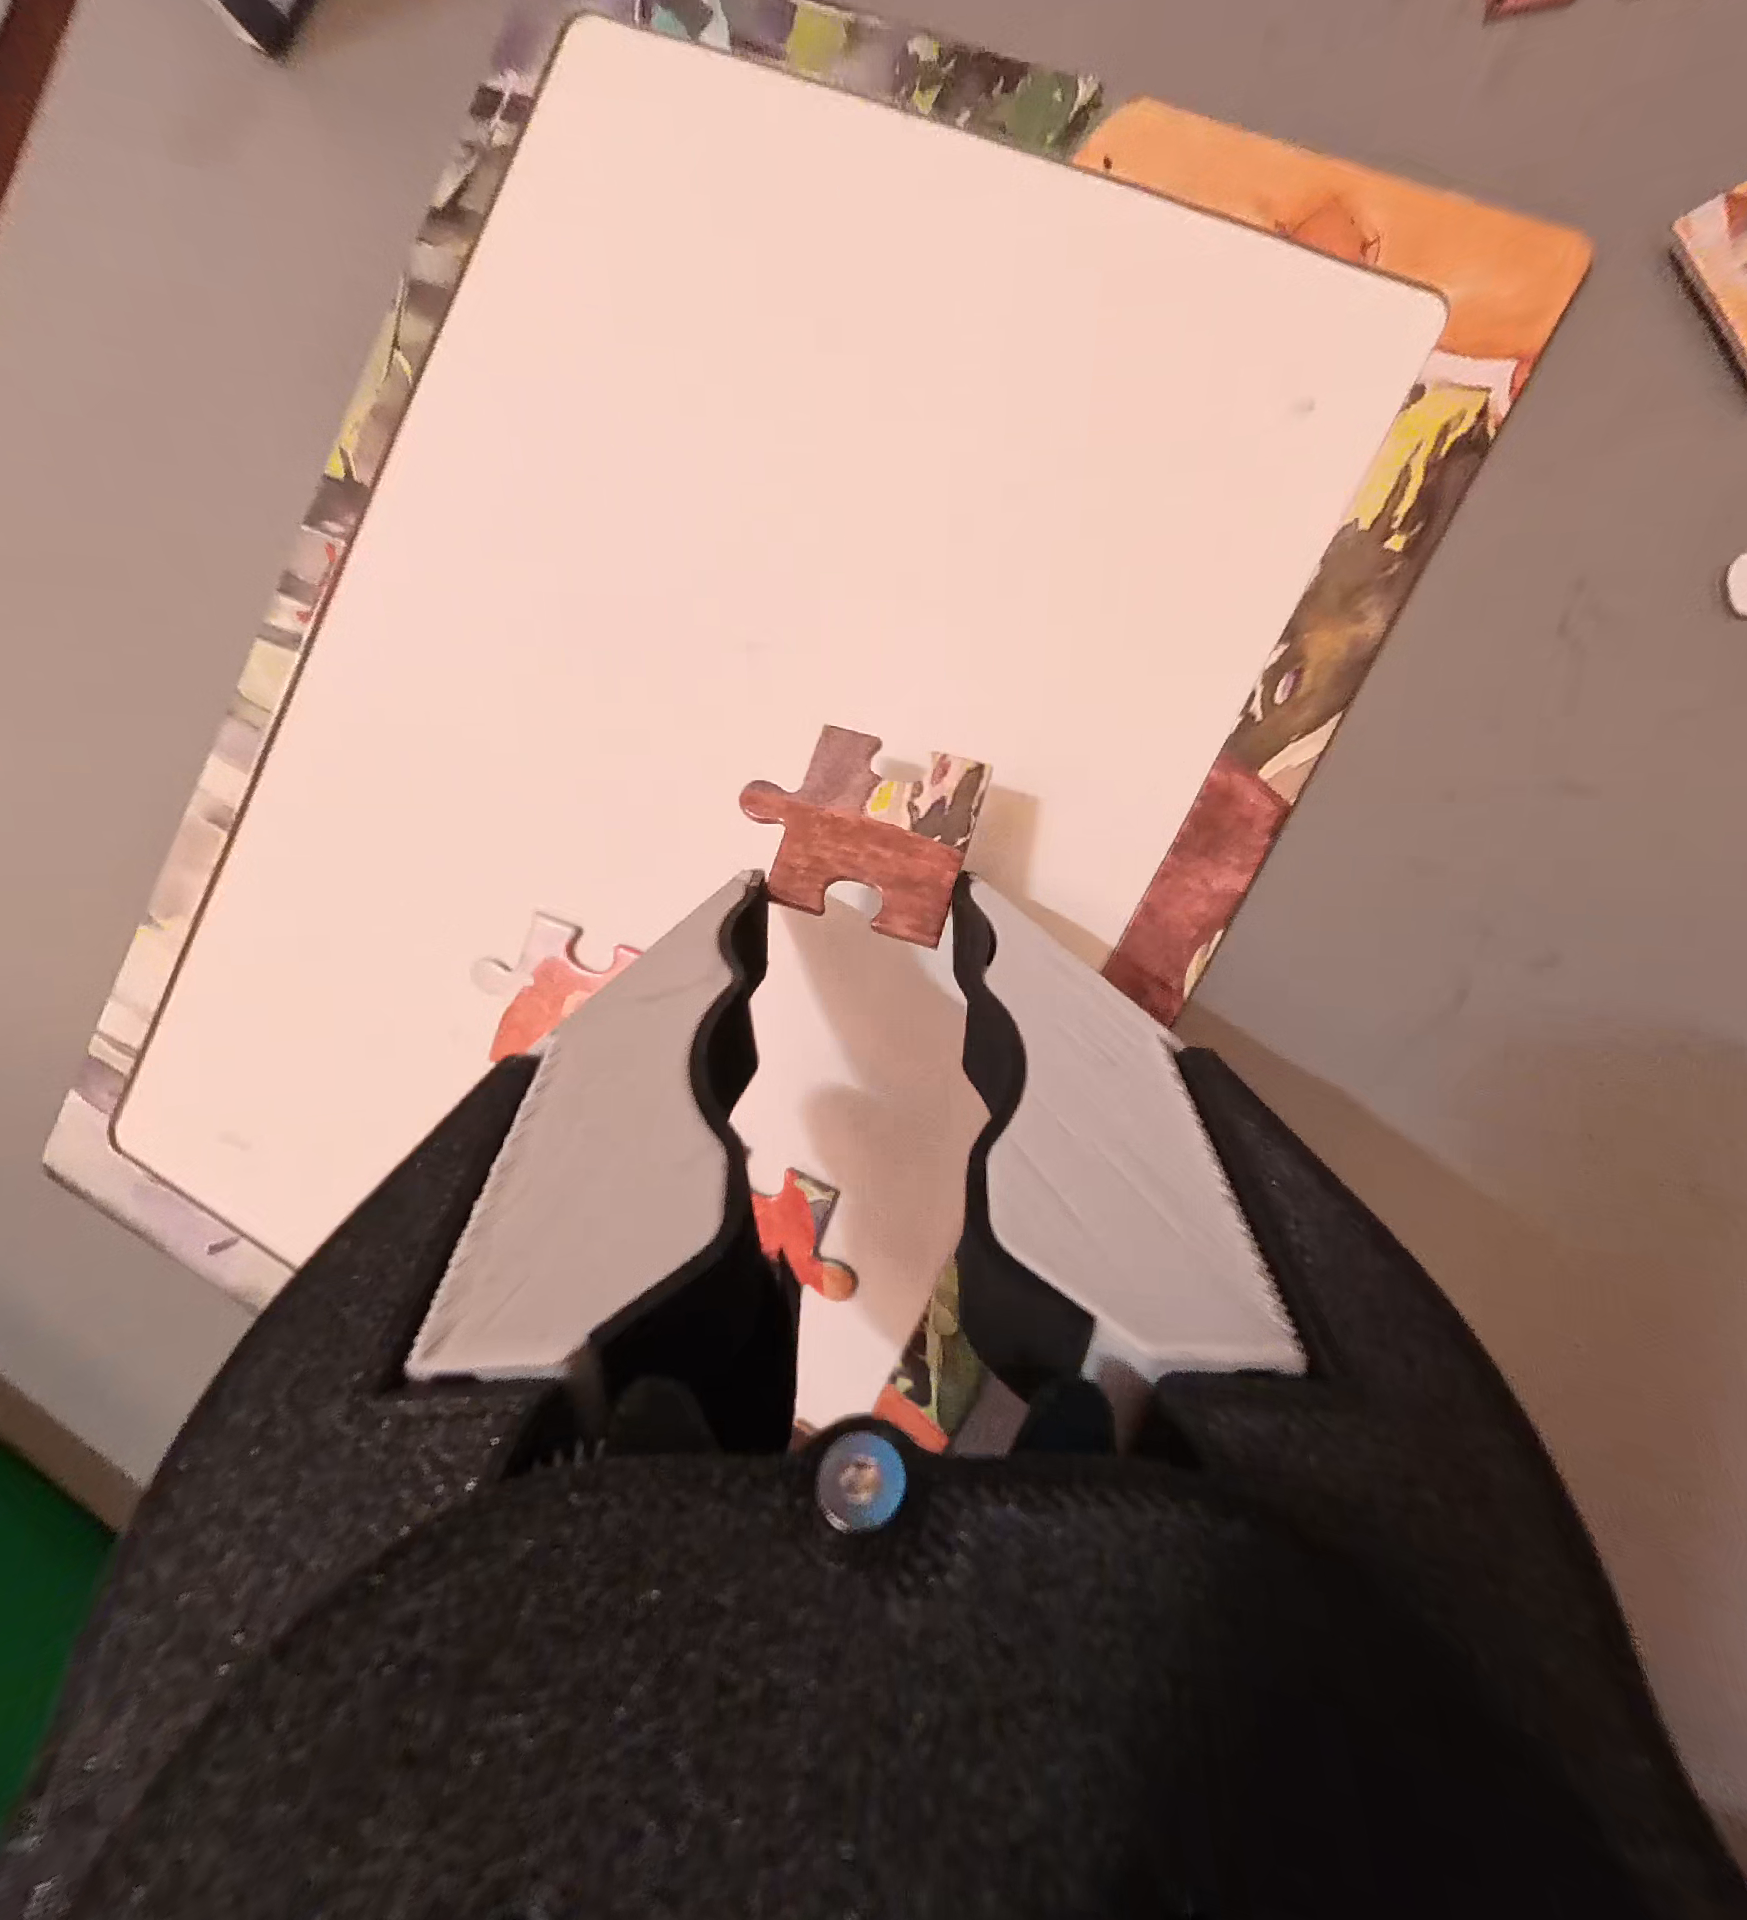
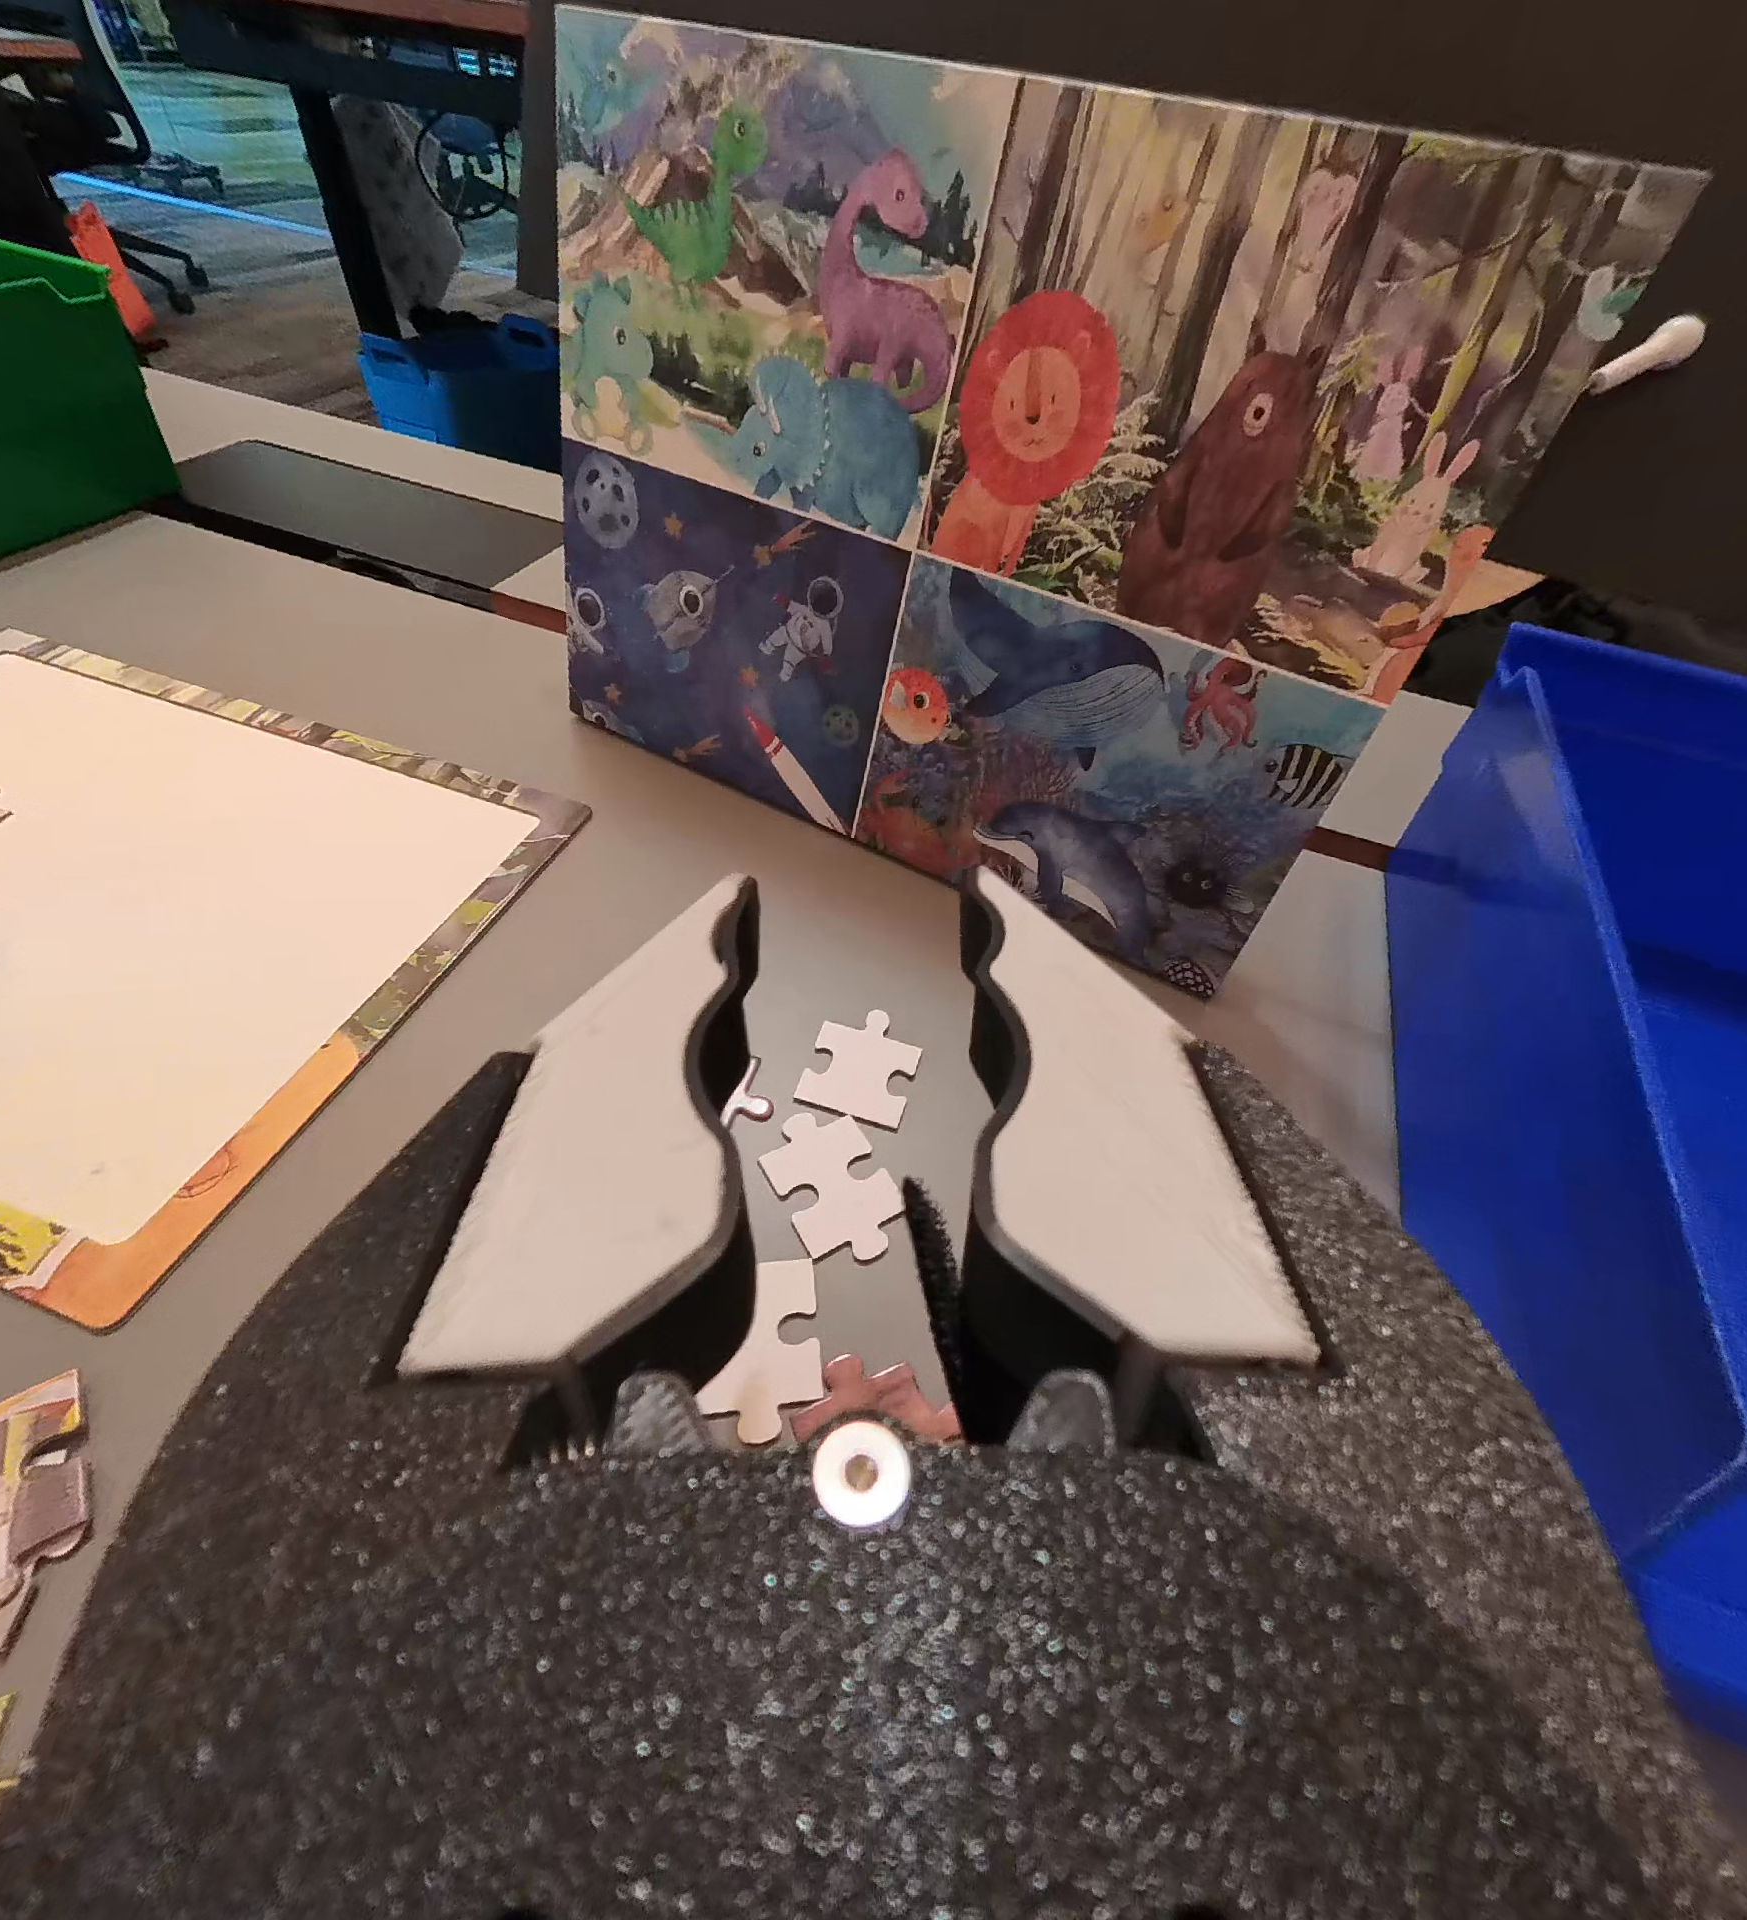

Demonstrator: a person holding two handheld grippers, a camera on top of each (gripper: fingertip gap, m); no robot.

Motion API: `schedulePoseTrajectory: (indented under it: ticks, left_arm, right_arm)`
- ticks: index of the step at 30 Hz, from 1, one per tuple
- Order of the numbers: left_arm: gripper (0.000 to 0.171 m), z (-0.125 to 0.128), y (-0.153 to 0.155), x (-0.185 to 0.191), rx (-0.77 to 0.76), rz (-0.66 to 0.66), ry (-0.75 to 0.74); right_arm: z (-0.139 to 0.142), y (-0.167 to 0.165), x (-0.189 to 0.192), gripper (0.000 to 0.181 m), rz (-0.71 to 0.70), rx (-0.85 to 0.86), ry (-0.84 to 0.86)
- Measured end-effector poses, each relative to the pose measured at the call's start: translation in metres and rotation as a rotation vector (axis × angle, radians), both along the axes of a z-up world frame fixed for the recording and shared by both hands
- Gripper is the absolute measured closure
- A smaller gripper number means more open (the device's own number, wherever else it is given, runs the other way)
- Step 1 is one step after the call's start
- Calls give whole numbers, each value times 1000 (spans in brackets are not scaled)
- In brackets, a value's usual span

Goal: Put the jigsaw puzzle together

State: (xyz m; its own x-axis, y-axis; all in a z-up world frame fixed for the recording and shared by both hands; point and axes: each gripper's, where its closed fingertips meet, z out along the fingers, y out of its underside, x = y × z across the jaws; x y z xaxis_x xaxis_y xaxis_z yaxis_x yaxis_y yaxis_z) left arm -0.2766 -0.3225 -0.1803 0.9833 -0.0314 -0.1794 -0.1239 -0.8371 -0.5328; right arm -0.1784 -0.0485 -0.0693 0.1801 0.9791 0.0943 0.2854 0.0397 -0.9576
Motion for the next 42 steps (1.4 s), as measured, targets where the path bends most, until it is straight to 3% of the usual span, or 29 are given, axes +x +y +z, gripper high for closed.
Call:
schedulePoseTrajectory:
  ticks: [6, 14, 22, 42]
  left_arm:
    - [136, 3, 8, 19, 39, -73, -63]
    - [128, 5, 11, 25, 70, -64, -134]
    - [161, 6, 6, 8, 79, 18, -144]
    - [164, -1, 28, 31, 48, -95, -177]
  right_arm:
    - [6, 2, 2, 143, 2, -29, 21]
    - [11, 0, 4, 144, 14, -40, 37]
    - [13, -2, 4, 144, 29, -63, 42]
    - [9, -12, 2, 145, 75, -82, 23]
